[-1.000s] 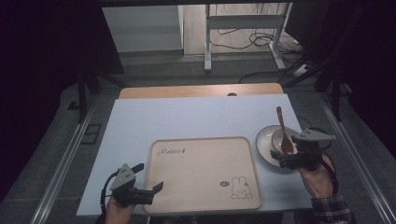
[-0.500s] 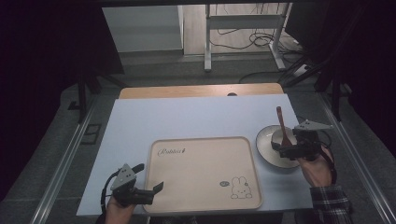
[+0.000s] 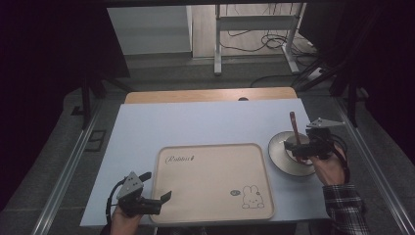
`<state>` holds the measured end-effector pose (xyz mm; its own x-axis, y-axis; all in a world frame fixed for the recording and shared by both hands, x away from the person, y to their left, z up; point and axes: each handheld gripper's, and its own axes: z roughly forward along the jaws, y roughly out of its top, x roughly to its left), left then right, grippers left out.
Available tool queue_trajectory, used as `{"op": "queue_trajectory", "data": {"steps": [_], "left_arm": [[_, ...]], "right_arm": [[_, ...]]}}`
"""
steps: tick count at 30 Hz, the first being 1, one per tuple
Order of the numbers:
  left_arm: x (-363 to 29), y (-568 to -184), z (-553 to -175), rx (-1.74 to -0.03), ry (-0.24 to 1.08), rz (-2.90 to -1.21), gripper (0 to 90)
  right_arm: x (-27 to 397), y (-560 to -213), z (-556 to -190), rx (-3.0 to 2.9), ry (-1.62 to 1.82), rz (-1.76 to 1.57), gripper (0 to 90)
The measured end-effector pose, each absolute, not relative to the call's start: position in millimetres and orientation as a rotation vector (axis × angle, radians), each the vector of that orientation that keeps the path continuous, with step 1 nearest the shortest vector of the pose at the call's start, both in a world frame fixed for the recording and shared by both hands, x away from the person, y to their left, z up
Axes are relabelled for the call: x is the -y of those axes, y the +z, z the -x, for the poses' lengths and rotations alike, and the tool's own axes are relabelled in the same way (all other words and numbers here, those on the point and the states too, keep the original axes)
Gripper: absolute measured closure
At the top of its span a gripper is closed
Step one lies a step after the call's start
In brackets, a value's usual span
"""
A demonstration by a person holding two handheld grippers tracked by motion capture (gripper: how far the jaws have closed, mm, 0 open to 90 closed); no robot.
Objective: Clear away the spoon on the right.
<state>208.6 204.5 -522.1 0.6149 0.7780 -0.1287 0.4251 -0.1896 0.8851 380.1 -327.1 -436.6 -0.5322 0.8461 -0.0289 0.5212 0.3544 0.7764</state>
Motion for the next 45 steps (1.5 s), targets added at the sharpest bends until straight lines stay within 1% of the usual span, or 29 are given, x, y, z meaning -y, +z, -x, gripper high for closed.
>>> {"op": "queue_trajectory", "data": {"steps": [16,25,26,27,28,29,30,31,32,33,34,35,36,37,38,39,41,42,43,45], "left_arm": [[-204.3,-523.0,-209.4,-0.974,0.422,-1.828,0.0],[-204.0,-523.4,-209.7,-0.975,0.419,-1.83,0.0],[-204.2,-523.4,-209.8,-0.976,0.418,-1.83,0.0],[-204.2,-523.4,-209.8,-0.976,0.418,-1.83,0.0],[-204.3,-523.5,-209.9,-0.976,0.417,-1.83,0.0],[-204.3,-523.5,-209.9,-0.976,0.417,-1.83,0.0],[-204.3,-523.6,-210.0,-0.977,0.416,-1.83,0.0],[-204.2,-523.6,-210.0,-0.977,0.416,-1.83,0.0],[-204.2,-523.6,-210.0,-0.977,0.416,-1.83,0.0],[-204.1,-523.6,-210.0,-0.977,0.415,-1.832,0.0],[-204.1,-523.6,-210.0,-0.976,0.415,-1.832,0.0],[-204.1,-523.6,-210.0,-0.976,0.415,-1.832,0.0],[-204.1,-523.6,-210.0,-0.976,0.415,-1.833,0.0],[-204.1,-523.6,-210.0,-0.976,0.415,-1.833,0.0],[-204.1,-523.6,-210.0,-0.977,0.415,-1.833,0.0],[-204.2,-523.6,-210.0,-0.977,0.414,-1.831,0.0],[-204.2,-523.7,-210.0,-0.977,0.414,-1.832,0.0],[-204.2,-523.7,-210.0,-0.977,0.414,-1.832,0.0],[-204.2,-523.7,-210.1,-0.977,0.413,-1.833,0.0],[-204.0,-523.8,-210.1,-0.977,0.414,-1.835,0.0]], "right_arm": [[331.4,-438.6,-413.6,-2.16,0.952,-1.294,0.0],[331.1,-443.4,-423.7,-2.179,0.878,-1.341,0.1],[332.3,-443.4,-427.5,-2.173,0.857,-1.374,5.9],[332.3,-443.4,-427.5,-2.173,0.857,-1.374,5.9],[334.3,-442.6,-430.4,-2.165,0.85,-1.399,14.6],[334.3,-442.6,-430.4,-2.165,0.85,-1.399,14.6],[335.0,-441.6,-432.8,-2.173,0.851,-1.422,22.3],[334.9,-441.3,-433.5,-2.177,0.843,-1.427,25.6],[334.9,-441.3,-433.5,-2.177,0.843,-1.427,25.6],[333.8,-440.8,-435.0,-2.176,0.828,-1.423,32.6],[333.1,-440.6,-435.6,-2.181,0.823,-1.424,35.9],[333.1,-440.6,-435.6,-2.181,0.823,-1.424,35.9],[331.3,-440.9,-437.5,-2.2,0.798,-1.428,43.9],[331.3,-440.9,-437.5,-2.2,0.798,-1.428,43.9],[330.5,-441.3,-438.5,-2.209,0.779,-1.426,49.7],[328.6,-442.0,-440.1,-2.235,0.764,-1.419,60.4],[326.3,-441.7,-439.6,-2.25,0.765,-1.399,75.6],[326.3,-441.7,-439.6,-2.25,0.765,-1.399,75.6],[325.1,-441.0,-438.4,-2.253,0.766,-1.385,78.2],[320.8,-438.4,-434.6,-2.239,0.747,-1.37,79.6]]}}
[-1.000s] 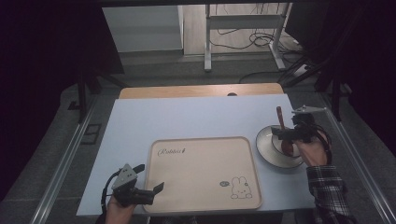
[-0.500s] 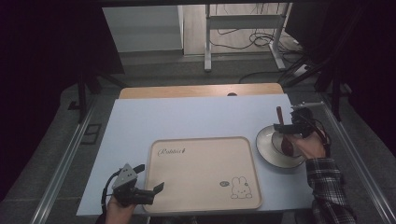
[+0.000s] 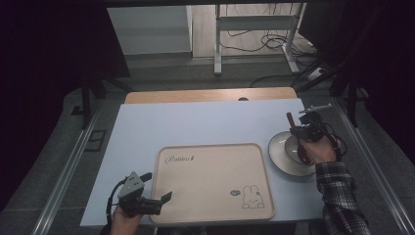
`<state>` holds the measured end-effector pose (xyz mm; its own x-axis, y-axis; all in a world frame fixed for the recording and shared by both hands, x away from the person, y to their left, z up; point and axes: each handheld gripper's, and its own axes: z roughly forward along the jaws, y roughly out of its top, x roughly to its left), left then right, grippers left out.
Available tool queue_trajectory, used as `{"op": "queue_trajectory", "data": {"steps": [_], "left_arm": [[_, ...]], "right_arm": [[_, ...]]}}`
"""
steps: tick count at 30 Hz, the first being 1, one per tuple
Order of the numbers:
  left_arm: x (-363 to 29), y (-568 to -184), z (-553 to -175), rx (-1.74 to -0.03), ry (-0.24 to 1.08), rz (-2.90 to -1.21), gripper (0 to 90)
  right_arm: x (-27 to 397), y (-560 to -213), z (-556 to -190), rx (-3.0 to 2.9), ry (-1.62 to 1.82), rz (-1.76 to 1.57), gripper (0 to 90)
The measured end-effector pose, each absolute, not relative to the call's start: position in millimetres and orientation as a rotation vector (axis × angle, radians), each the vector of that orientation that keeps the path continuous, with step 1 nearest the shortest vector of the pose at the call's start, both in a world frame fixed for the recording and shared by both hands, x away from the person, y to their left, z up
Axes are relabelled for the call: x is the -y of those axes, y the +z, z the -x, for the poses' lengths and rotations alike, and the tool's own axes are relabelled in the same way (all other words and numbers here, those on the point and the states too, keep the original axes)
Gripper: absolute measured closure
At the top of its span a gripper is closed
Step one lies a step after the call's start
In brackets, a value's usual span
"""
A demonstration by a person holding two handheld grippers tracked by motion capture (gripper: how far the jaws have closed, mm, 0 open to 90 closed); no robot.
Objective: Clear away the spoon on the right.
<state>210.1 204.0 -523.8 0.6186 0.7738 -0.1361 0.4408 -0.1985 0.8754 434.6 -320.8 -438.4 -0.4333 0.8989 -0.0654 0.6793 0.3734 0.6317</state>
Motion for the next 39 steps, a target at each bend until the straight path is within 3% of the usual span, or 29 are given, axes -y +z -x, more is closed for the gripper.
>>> {"op": "queue_trajectory", "data": {"steps": [39], "left_arm": [[-204.5,-521.0,-207.9,-0.973,0.449,-1.815,0.0]], "right_arm": [[309.3,-370.1,-407.1,-2.369,0.767,-1.332,79.9]]}}
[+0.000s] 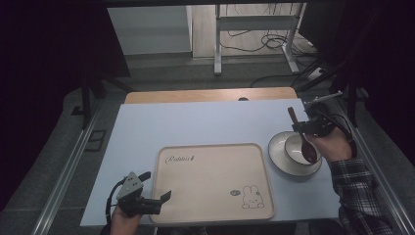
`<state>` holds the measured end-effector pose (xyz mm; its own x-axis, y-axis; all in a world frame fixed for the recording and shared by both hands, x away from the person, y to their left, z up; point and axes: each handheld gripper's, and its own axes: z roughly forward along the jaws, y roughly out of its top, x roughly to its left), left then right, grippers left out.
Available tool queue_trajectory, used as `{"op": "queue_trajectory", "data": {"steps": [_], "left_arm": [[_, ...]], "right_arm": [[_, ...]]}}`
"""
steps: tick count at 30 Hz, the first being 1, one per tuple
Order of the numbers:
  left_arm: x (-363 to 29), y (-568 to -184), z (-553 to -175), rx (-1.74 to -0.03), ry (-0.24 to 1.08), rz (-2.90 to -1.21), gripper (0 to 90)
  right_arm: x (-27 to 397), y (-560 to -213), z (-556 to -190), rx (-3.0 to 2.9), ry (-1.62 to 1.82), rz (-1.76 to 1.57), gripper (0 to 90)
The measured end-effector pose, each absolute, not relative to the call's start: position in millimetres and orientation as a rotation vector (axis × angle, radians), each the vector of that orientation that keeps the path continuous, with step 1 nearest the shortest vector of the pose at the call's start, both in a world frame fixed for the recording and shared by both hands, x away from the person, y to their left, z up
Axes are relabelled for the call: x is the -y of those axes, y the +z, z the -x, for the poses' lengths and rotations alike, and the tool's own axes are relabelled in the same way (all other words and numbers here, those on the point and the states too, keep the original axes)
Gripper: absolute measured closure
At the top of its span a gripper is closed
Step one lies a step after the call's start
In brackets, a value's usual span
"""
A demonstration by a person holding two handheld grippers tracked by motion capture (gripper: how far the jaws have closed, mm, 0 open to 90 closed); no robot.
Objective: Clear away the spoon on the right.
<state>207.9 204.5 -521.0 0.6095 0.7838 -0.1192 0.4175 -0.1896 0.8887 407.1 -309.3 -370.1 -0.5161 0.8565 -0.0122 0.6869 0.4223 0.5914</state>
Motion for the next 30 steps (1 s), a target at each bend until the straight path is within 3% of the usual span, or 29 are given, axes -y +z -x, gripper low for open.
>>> {"op": "queue_trajectory", "data": {"steps": [30], "left_arm": [[-204.1,-520.8,-208.2,-0.967,0.449,-1.823,0.0]], "right_arm": [[262.7,-369.9,-379.3,-2.569,0.733,-1.233,79.8]]}}
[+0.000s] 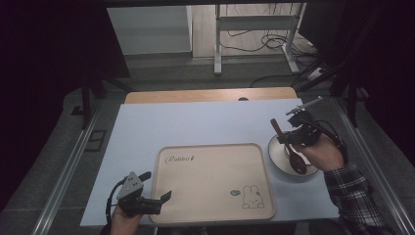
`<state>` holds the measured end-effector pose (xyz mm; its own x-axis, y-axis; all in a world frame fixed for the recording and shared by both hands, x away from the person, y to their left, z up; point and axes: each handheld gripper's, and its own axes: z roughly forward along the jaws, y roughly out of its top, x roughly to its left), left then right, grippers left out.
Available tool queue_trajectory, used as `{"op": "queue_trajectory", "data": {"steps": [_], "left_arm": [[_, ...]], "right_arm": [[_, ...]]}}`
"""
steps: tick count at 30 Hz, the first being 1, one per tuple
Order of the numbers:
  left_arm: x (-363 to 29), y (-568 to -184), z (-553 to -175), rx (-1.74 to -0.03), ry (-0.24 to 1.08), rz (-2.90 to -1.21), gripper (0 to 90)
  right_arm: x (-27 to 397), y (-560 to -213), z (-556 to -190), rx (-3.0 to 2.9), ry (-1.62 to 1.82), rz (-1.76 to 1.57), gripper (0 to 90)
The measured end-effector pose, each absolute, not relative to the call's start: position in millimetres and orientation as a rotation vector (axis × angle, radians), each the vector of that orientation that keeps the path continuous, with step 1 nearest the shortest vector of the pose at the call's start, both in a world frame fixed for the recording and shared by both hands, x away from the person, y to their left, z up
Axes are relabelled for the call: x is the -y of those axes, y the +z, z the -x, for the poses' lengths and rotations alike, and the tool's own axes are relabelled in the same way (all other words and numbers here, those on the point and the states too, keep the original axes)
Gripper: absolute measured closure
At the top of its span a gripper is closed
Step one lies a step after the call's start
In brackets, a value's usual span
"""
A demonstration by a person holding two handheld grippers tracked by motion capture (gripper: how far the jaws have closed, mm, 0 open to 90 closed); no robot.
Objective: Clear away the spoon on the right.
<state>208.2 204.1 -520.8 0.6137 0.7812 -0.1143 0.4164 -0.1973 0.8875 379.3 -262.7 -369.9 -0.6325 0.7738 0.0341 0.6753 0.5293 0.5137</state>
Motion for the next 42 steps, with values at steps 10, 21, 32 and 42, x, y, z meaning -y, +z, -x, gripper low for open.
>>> {"op": "queue_trajectory", "data": {"steps": [10,21,32,42], "left_arm": [[-203.8,-520.9,-208.1,-0.966,0.447,-1.824,0.0],[-203.3,-520.9,-208.0,-0.963,0.446,-1.829,0.0],[-203.2,-520.9,-208.1,-0.959,0.445,-1.831,0.0],[-203.0,-520.9,-208.1,-0.958,0.442,-1.834,0.0]], "right_arm": [[235.1,-384.8,-377.7,-2.66,0.7,-1.186,79.8],[205.5,-414.2,-381.2,-2.757,0.636,-1.157,79.9],[180.2,-436.3,-383.2,-2.824,0.602,-1.144,79.9],[166.0,-456.2,-384.3,-2.85,0.582,-1.14,79.9]]}}
